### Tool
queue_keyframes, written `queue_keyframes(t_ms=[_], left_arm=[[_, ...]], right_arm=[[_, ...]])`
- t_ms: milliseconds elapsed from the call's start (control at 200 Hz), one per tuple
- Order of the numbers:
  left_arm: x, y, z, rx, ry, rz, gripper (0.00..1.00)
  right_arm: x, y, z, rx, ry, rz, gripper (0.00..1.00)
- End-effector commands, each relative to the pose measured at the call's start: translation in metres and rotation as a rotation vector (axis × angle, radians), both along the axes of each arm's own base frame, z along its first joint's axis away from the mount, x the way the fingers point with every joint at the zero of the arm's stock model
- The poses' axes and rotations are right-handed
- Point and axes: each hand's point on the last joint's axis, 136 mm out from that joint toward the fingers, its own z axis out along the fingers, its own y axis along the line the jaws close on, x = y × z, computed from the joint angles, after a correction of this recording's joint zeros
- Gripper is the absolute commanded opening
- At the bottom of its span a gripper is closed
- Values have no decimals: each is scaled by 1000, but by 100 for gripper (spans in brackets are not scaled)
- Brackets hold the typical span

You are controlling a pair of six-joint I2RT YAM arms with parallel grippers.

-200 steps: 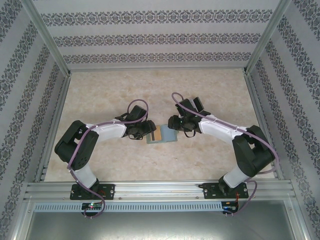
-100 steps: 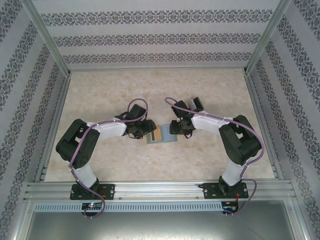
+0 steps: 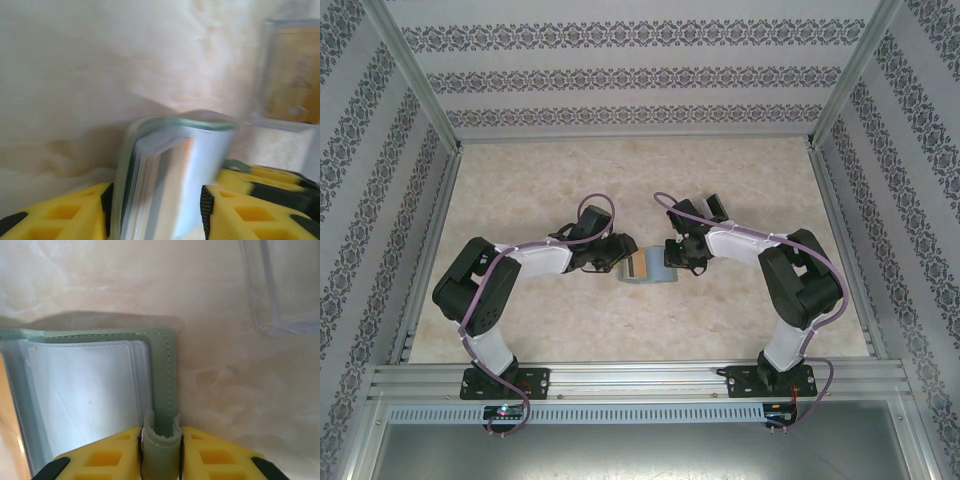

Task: Put the credit cards into the card holder
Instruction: Close the card holder at the center of the table.

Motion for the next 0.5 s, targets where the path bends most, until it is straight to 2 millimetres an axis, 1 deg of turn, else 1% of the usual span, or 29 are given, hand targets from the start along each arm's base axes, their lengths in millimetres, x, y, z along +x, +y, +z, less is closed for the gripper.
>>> queue_keyframes(t_ms=[0, 85, 185, 230, 285, 350, 435, 495], left_arm=[[11, -47, 67, -205, -156, -138, 50], [10, -56, 67, -196, -147, -179, 51], [8, -70, 66, -206, -143, -230, 53], [7, -74, 61, -193, -126, -237, 53], [6, -73, 45, -159, -80, -232, 53], [5, -73, 31, -151, -40, -215, 52], [5, -73, 22, -169, -33, -193, 52], [6, -75, 22, -181, -41, -200, 52]], right_arm=[[-10, 26, -1, 138, 39, 34, 25], [-9, 25, 1, 149, 30, 23, 25], [-8, 17, 0, 141, 34, -7, 26], [-7, 11, 0, 134, 36, -28, 27], [-7, 4, -1, 120, 33, -49, 28], [-6, -3, 1, 100, 22, -64, 29], [-4, -11, 5, 71, 5, -77, 29], [-4, -16, 8, 56, -7, -86, 29]])
